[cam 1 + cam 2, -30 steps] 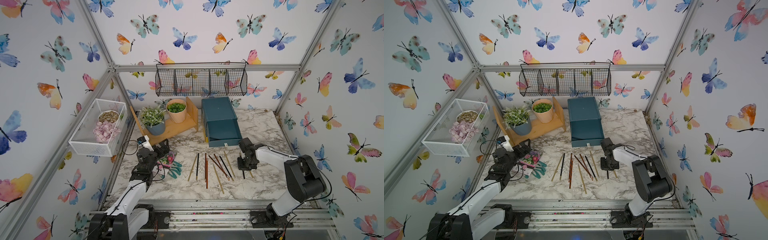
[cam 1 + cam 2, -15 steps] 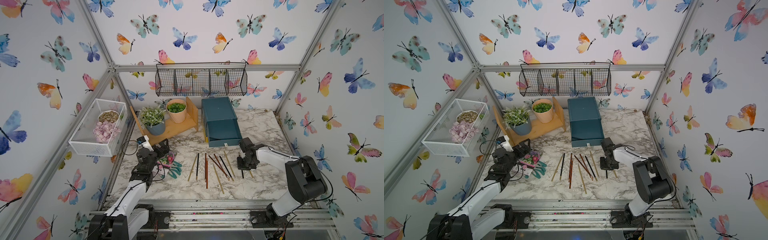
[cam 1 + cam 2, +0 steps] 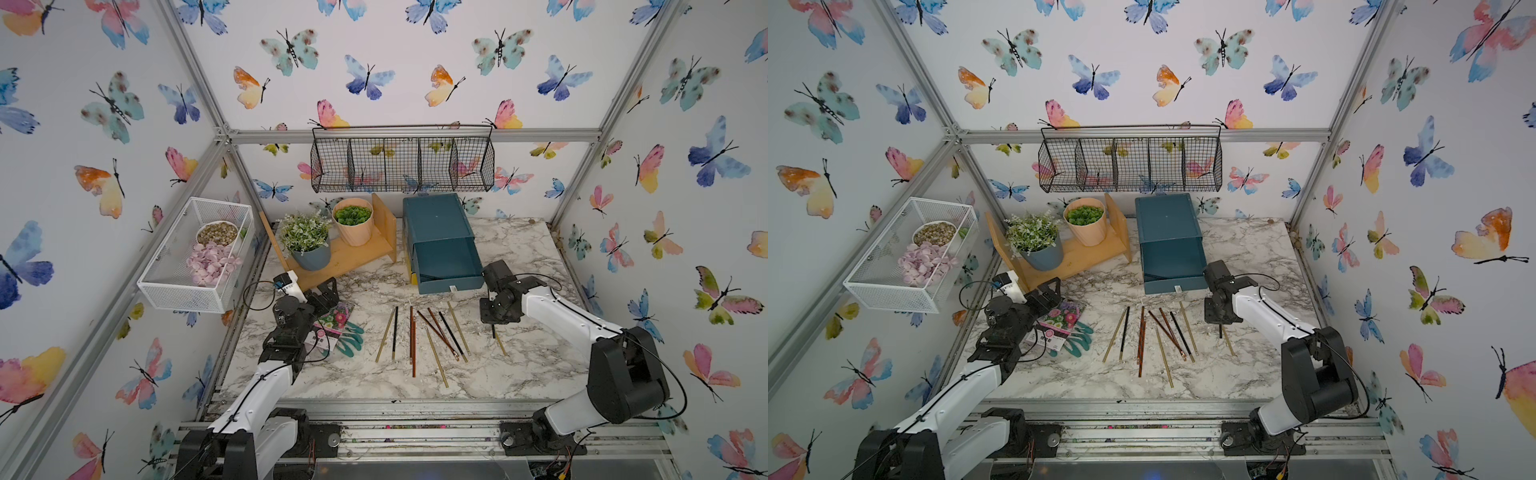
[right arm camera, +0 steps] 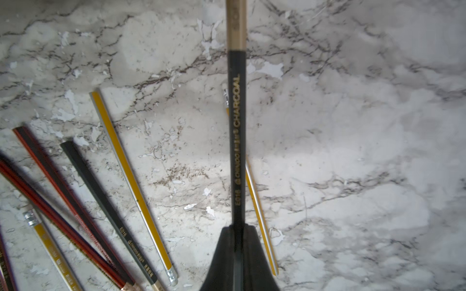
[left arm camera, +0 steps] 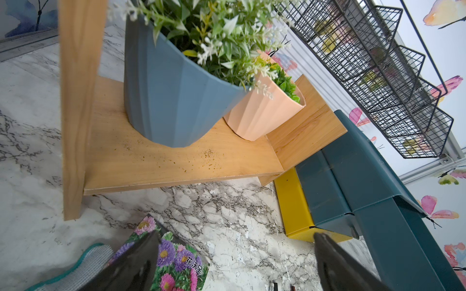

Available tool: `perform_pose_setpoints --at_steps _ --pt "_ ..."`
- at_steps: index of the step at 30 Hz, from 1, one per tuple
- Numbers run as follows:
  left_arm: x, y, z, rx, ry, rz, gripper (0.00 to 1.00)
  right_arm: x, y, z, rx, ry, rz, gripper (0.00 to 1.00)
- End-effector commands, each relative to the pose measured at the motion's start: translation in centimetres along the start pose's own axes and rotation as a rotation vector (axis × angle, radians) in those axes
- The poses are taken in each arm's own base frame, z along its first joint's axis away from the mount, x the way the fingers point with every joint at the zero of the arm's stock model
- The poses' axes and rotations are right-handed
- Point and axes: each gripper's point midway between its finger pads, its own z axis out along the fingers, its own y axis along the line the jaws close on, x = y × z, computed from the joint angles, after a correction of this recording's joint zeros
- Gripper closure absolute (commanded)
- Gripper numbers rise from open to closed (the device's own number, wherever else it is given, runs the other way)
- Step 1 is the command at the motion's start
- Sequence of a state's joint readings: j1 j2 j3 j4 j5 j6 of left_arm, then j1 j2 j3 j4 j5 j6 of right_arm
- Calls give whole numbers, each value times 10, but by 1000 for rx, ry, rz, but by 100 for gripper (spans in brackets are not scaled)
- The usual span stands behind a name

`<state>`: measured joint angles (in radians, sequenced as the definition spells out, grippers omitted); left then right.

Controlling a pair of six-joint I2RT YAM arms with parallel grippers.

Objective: Please place the pencils in the drawer according to their color
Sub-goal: Pick up the pencil from the center of the board, then place the pencil in the drawer.

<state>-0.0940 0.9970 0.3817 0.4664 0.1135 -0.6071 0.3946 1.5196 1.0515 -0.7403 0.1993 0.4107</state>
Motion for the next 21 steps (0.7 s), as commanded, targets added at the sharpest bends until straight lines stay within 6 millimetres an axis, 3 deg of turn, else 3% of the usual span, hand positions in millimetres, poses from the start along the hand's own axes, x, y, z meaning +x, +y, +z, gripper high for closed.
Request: perform_pose_setpoints --at_steps 1,12,17,21 --pt "-5 -9 -2 28 -14 4 2 -16 -21 -24 116 -66 -1 96" --pt "-5 -9 -3 29 -16 6 2 -93 -43 -95 262 -316 -3 96" --pt "-5 -9 -4 33 -14 7 2 -134 -18 -129 133 -441 -66 96" --pt "-7 -11 -6 35 -24 7 2 -157 18 -157 -51 -528 -190 96"
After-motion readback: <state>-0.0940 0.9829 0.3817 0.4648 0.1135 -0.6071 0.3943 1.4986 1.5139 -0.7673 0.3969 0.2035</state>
